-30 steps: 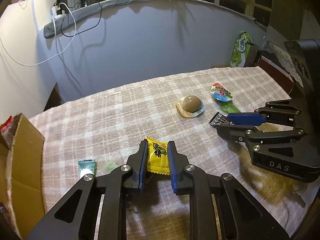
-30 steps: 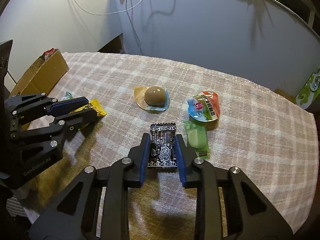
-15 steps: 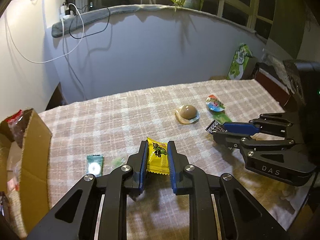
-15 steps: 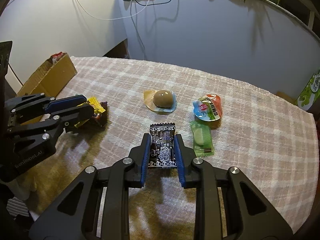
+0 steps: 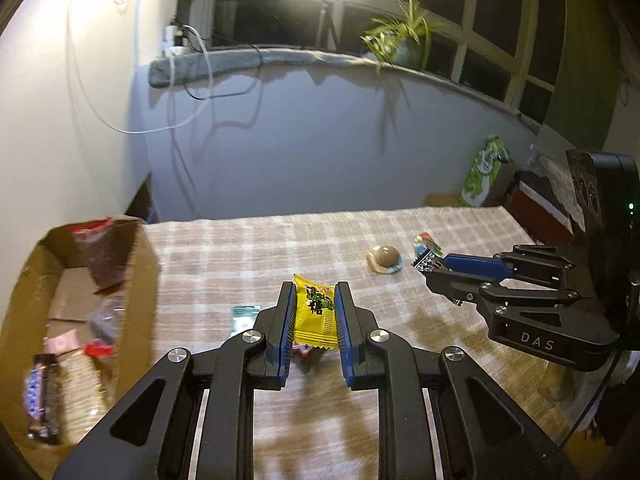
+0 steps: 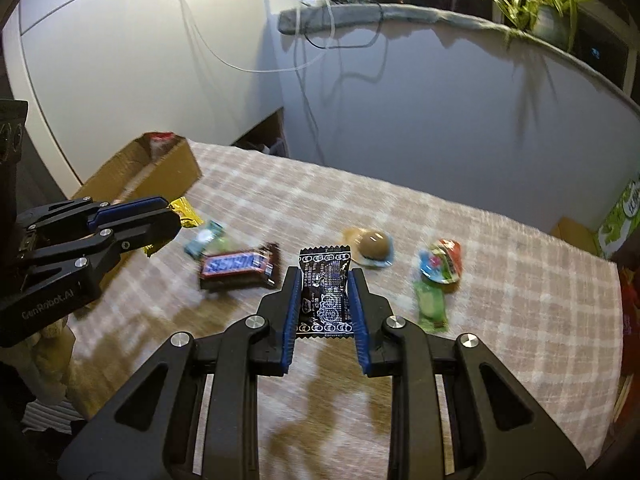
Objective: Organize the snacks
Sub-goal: 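Carry both candies over the cardboard box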
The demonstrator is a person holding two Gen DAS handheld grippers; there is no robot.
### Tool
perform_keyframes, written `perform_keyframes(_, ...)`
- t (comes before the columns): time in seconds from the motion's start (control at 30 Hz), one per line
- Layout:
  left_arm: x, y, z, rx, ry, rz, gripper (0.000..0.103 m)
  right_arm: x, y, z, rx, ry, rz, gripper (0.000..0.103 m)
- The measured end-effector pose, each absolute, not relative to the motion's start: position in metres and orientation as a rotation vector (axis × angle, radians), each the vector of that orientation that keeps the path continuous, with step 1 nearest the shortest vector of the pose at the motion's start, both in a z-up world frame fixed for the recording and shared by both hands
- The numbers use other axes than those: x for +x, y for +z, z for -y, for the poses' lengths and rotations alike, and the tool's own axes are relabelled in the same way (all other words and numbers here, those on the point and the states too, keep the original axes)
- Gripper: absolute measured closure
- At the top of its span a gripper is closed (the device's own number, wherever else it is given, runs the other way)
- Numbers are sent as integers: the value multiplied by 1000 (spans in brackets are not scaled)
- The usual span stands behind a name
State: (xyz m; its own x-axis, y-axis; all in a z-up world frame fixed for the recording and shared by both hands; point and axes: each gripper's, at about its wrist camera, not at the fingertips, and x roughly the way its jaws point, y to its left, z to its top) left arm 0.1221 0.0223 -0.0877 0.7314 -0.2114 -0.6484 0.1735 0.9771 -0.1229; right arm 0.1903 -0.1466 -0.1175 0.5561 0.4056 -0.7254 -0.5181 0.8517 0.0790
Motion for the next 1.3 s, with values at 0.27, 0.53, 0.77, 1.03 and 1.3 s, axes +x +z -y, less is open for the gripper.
perform_keyframes(0.27, 102, -72, -68, -96, -133, -682, 85, 182, -98, 101, -159, 621, -781, 78)
perform_keyframes(0.53, 85, -65, -113, -125, -51, -660, 85, 179, -81, 46, -181, 703, -757, 78)
perform_keyframes(0.77, 77, -61, -143, -136, 4, -644, 85, 178, -75, -1, -194, 773, -755, 78)
perform_keyframes(1.03, 72, -64, -170, -151, 53, -643, 85, 181, -75, -50, -218, 829, -750, 78)
perform_keyframes(1.3, 70, -69, -188, -169, 83, -651, 85, 183, -88, -84, -247, 866, -781, 78)
